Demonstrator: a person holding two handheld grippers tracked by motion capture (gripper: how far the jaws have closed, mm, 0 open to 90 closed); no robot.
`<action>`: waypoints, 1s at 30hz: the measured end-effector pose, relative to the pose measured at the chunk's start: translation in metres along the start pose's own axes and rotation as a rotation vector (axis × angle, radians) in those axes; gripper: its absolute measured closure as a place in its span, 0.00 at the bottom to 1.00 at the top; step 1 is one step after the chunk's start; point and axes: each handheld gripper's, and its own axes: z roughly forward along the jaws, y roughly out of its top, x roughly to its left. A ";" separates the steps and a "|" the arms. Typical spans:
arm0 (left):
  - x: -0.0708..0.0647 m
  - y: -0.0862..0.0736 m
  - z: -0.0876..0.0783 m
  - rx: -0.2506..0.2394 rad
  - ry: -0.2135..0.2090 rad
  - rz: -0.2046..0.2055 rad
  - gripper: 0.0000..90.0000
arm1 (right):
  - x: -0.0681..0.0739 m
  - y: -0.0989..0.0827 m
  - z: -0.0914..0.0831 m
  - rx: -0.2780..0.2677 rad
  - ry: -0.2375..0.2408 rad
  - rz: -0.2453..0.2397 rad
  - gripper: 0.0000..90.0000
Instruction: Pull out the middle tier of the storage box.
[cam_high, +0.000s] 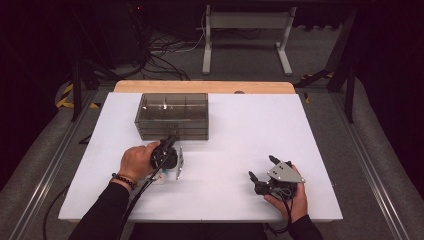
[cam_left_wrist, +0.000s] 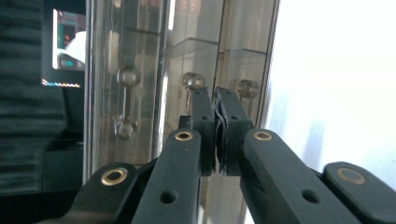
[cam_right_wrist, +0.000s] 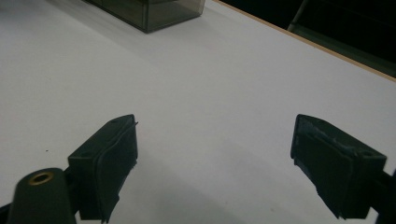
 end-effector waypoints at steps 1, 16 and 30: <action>0.000 0.000 0.000 0.001 -0.006 0.001 0.91 | 0.000 0.000 0.000 0.000 -0.001 0.002 0.17; -0.005 0.003 0.007 0.015 0.098 0.040 0.80 | 0.001 0.000 0.000 0.007 0.012 -0.015 0.17; -0.007 0.007 0.005 0.049 0.136 0.060 0.90 | 0.002 0.000 0.001 0.013 0.009 -0.026 0.17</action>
